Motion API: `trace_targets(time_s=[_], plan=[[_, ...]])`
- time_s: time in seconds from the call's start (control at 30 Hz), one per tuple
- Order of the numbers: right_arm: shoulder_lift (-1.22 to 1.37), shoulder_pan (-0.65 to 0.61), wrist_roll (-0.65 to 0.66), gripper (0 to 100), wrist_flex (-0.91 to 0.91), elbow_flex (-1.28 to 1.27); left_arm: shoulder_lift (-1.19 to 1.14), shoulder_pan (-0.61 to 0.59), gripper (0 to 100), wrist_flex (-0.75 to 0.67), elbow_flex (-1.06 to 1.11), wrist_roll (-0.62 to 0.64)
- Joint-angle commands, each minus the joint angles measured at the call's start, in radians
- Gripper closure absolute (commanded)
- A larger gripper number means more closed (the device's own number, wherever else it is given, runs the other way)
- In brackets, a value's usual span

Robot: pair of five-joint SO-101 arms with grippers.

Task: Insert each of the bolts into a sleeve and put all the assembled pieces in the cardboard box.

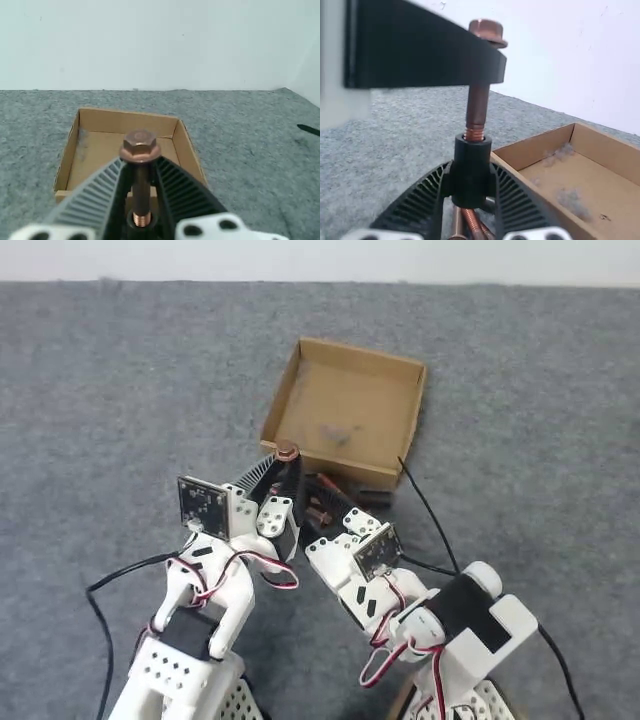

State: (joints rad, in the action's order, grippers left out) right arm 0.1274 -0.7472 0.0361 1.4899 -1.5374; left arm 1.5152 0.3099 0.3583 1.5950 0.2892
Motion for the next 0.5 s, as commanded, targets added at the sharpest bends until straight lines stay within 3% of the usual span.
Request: trace_targets(time_s=[0.0, 0.47], plan=[[-0.002, 0.018, 0.015, 99.3, -0.002, 0.032, 0.034, 0.002, 99, 0.002, -0.019, 0.014], [-0.008, 0.048, 0.015, 99.3, 0.005, 0.038, 0.034, 0.006, 99, 0.003, 0.058, 0.014]])
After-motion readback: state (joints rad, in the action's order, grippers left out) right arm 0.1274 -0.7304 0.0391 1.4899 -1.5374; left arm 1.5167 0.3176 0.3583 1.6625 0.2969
